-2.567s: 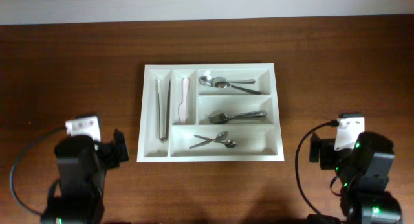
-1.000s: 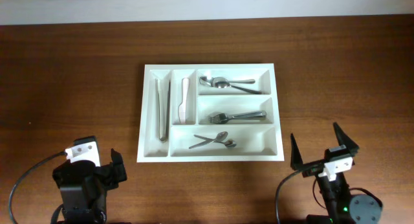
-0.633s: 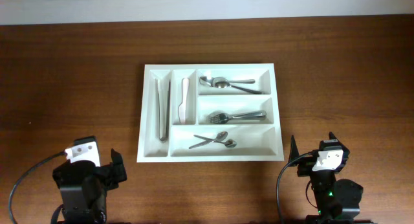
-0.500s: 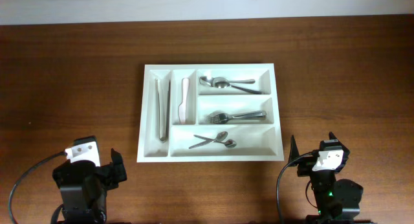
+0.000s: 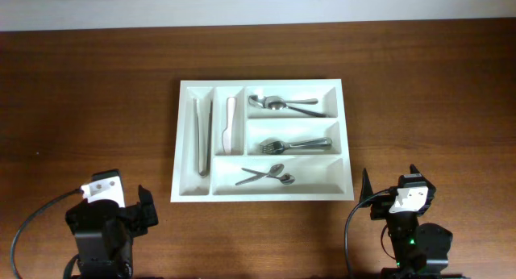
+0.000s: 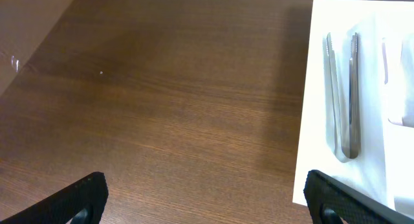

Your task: Pack container

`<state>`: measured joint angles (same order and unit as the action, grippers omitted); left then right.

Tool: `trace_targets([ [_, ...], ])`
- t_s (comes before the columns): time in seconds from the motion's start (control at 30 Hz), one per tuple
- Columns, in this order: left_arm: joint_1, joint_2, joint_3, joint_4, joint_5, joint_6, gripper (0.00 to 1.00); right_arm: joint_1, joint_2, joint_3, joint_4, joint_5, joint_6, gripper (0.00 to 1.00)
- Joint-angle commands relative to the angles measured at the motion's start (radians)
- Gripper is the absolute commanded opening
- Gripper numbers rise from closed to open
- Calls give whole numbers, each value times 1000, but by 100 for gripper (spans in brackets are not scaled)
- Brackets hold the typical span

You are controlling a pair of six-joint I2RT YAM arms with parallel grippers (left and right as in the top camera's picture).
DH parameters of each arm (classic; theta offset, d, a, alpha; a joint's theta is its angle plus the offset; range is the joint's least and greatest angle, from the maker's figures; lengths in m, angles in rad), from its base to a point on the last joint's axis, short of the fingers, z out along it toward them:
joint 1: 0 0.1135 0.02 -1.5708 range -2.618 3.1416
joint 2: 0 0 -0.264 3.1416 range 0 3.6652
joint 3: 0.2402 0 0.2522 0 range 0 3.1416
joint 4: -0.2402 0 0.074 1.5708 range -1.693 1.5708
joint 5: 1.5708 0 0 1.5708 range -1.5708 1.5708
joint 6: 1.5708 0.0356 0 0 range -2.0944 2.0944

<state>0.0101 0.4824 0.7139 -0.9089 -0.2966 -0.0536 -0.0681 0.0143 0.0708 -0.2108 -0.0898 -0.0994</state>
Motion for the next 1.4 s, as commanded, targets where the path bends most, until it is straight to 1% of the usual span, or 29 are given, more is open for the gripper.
trace_targets([
  [0.0, 6, -4, -6, 2, -14, -10, 99, 9, -9, -5, -8, 12, 14, 99],
  [0.1, 6, -23, -6, 0, -14, -10, 99, 9, -9, -5, -8, 12, 14, 99],
  [0.2, -14, -134, -8, -17, -12, -10, 99, 9, -9, -5, -8, 12, 14, 99],
  [0.33, -52, -273, -60, 23, 102, 10, 99, 9, -9, -5, -8, 12, 14, 99],
  [0.4, -65, -334, -134, 117, 168, 62, 99, 9, -9, -5, -8, 12, 14, 99],
  [0.43, -69, -370, -197, 208, 202, 89, 99, 9, -9, -5, -8, 12, 14, 99],
  [0.47, -69, -392, -238, 264, 217, 92, 99, 9, -9, -5, -8, 12, 14, 99],
  [0.6, -69, -473, -386, 454, 223, 103, 99, 9, -9, -5, -8, 12, 14, 99],
  [0.73, -69, -477, -541, 671, 241, 131, 99, 9, -9, -5, -8, 12, 14, 99],
  [0.8, -69, -477, -604, 742, 240, 130, 99, 9, -9, -5, -8, 12, 14, 99],
  [0.87, -69, -477, -647, 748, 241, 125, 99, 9, -9, -5, -8, 12, 14, 99],
  [0.9, -69, -477, -672, 757, 241, 103, 99, 9, -9, -5, -8, 12, 14, 99],
  [1.0, -68, -477, -674, 764, 205, 111, 99, 9, -9, -5, -8, 12, 14, 99],
  [1.13, -68, -477, -674, 763, 253, 111, 99, 9, -9, -5, -8, 13, 14, 99],
  [1.37, -68, -476, -674, 763, 252, 111, 99, 9, -9, -5, -8, 12, 14, 99],
])
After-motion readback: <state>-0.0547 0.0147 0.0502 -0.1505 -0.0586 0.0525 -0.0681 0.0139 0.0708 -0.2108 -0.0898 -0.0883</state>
